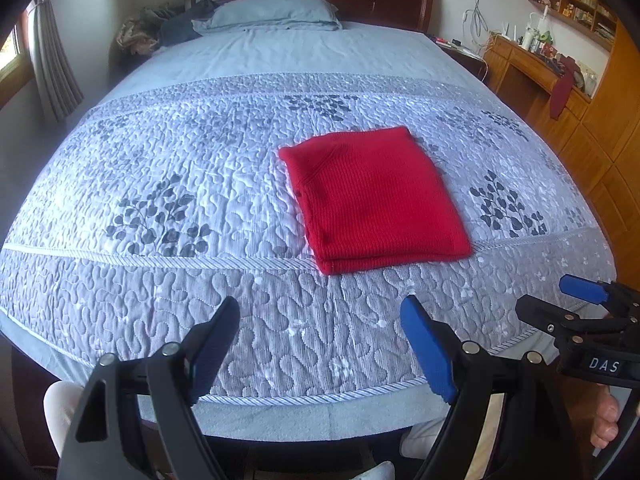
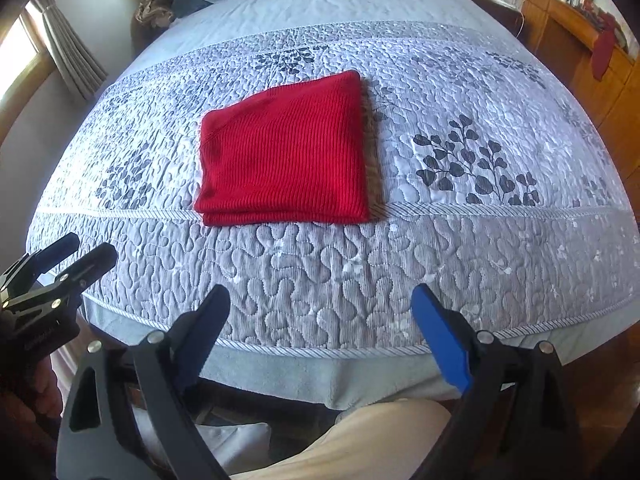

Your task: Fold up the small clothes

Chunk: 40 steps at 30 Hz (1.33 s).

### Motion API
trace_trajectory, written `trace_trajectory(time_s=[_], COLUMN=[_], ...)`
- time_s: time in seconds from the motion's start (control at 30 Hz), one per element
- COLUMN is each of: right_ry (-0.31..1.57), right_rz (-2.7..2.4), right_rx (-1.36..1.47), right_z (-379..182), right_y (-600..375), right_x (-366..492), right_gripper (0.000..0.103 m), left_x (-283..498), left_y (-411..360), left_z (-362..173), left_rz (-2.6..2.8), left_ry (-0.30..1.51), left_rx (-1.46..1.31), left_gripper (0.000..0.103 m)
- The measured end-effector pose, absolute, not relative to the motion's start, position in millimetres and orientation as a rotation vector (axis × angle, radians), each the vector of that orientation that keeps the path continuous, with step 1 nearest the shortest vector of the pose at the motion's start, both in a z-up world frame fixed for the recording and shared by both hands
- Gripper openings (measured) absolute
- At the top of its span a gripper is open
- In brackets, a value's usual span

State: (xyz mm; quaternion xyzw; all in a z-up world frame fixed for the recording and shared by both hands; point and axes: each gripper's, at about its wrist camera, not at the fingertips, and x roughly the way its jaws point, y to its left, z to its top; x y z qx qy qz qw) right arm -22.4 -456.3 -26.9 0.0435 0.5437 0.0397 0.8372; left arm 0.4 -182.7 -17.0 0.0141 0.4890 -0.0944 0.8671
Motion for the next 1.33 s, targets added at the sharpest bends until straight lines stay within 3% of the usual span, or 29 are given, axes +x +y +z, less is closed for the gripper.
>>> trace_trajectory(time_s=[1.33], right_ry=[1.17], right_rz=[0.089], right_rx=[0.093], right_z=[-37.3], right_y=[-454.0], right_x=[-17.5], right_gripper=[0.092], left_x=[3.8], left_y=[-186.1], left_z=[-28.5], left_rz=[-0.221], left_ry=[1.067], left_rx=[0.033], left_gripper=[0.083])
